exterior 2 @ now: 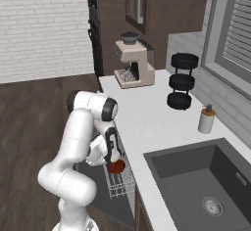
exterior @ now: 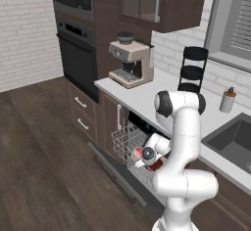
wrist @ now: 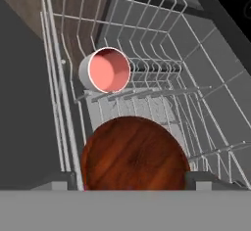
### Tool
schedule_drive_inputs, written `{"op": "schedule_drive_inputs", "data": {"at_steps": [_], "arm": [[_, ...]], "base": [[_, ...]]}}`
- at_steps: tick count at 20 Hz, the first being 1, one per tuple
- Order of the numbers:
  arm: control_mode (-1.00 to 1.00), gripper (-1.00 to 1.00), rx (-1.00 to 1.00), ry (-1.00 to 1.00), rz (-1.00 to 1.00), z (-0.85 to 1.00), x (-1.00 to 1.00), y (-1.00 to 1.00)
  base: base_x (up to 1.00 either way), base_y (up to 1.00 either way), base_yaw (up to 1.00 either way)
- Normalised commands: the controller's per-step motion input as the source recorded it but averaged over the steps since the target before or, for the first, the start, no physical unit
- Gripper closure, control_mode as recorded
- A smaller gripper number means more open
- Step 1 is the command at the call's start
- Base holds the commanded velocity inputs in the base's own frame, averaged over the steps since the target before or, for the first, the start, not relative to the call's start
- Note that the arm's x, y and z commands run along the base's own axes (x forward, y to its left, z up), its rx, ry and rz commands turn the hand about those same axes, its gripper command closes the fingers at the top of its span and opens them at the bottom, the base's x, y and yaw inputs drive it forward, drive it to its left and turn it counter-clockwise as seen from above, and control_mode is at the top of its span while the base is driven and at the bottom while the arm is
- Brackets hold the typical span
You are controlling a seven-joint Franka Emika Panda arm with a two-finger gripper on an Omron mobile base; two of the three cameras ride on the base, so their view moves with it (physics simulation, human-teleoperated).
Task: Pick up the cup and bowl from the counter, place them in the dishwasher, and close the dishwasher door.
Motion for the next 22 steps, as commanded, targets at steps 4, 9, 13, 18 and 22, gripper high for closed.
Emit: {"op": "schedule_drive_inputs", "data": {"at_steps": [4, 9, 13, 18, 22], "arm": [[-1.0, -1.0, 0.0, -0.04, 0.0, 0.99, -0.77, 0.5], [-1.0, -1.0, 0.0, 0.0, 0.0, 1.0, -0.81, 0.71], [-1.0, -1.0, 0.0, 0.0, 0.0, 1.0, -0.56, 0.84], [-1.0, -1.0, 0.0, 0.05, 0.0, 1.0, -0.29, 0.97], [-1.0, -1.0, -0.01, 0.13, -0.06, 1.0, -0.14, 1.0]], "base": [[0.0, 0.0, 0.0], [0.0, 0.0, 0.0], [0.0, 0.0, 0.0], [0.0, 0.0, 0.0], [0.0, 0.0, 0.0]]}}
